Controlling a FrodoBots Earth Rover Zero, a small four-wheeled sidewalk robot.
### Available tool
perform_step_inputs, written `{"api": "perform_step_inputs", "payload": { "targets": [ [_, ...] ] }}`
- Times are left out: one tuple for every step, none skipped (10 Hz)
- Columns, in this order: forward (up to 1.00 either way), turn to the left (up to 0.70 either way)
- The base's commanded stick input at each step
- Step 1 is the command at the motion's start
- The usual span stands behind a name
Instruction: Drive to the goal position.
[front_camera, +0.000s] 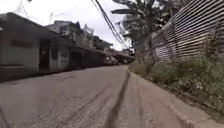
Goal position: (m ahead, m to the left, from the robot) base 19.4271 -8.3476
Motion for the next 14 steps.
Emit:
{"api": "perform_step_inputs", "payload": {
  "targets": [
    [0.7, 0.03],
    [0.7, 0.03],
    [0.7, 0.03],
    [0.7, 0.03],
    [0.7, 0.03],
    [0.7, 0.03],
    [0.7, 0.03],
    [0.7, 0.03],
    [0.7, 0.03],
    [0.7, 0.03],
    [0.7, 0.03],
    [0.7, 0.03],
    [0.7, 0.03],
    [0.7, 0.03]
  ]
}}
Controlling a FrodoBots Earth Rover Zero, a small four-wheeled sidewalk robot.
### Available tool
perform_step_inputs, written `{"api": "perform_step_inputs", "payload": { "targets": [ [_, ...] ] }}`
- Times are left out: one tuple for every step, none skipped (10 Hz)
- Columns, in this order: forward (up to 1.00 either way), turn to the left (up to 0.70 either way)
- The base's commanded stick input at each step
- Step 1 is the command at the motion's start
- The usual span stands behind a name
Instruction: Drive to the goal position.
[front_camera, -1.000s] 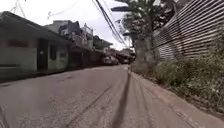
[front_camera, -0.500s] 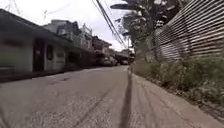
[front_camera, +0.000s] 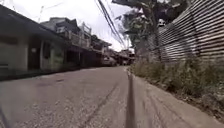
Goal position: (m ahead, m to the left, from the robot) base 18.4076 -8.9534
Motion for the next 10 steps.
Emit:
{"api": "perform_step_inputs", "payload": {
  "targets": [
    [0.7, 0.03],
    [0.7, 0.03],
    [0.7, 0.03],
    [0.7, 0.03],
    [0.7, 0.03],
    [0.7, 0.03],
    [0.7, 0.03],
    [0.7, 0.02],
    [0.7, 0.01],
    [0.7, 0.01]
  ]
}}
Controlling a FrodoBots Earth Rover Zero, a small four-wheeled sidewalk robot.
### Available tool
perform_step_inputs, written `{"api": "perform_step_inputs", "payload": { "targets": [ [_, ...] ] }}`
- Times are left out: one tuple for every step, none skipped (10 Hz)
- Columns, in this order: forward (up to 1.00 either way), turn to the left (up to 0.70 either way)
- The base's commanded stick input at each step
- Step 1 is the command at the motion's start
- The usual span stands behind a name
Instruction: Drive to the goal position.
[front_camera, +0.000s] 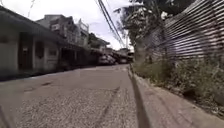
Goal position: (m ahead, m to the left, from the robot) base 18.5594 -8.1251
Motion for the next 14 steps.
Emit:
{"api": "perform_step_inputs", "payload": {
  "targets": [
    [0.7, 0.01],
    [0.7, 0.01],
    [0.7, 0.01],
    [0.7, 0.01],
    [0.7, 0.01],
    [0.7, 0.01],
    [0.7, 0.01],
    [0.7, 0.01],
    [0.7, 0.01],
    [0.7, 0.01],
    [0.7, 0.01],
    [0.7, 0.01],
    [0.7, 0.01],
    [0.7, 0.01]
  ]
}}
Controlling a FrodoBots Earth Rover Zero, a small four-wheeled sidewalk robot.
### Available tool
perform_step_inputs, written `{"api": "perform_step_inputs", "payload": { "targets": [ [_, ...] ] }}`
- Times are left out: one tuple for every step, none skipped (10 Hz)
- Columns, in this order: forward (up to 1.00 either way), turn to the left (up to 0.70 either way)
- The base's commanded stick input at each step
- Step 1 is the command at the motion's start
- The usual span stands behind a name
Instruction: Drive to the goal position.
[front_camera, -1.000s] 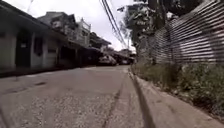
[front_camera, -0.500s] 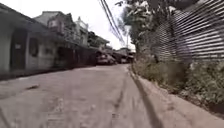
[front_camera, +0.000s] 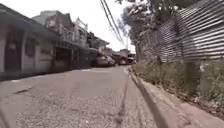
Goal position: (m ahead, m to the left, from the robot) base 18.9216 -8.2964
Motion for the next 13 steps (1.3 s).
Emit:
{"api": "perform_step_inputs", "payload": {
  "targets": [
    [0.7, 0.01],
    [0.7, 0.01],
    [0.7, 0.01],
    [0.7, 0.01],
    [0.7, 0.01],
    [0.7, 0.01],
    [0.7, 0.01],
    [0.7, 0.01],
    [0.7, 0.01],
    [0.7, 0.01],
    [0.7, 0.01],
    [0.7, 0.01],
    [0.7, 0.01]
  ]
}}
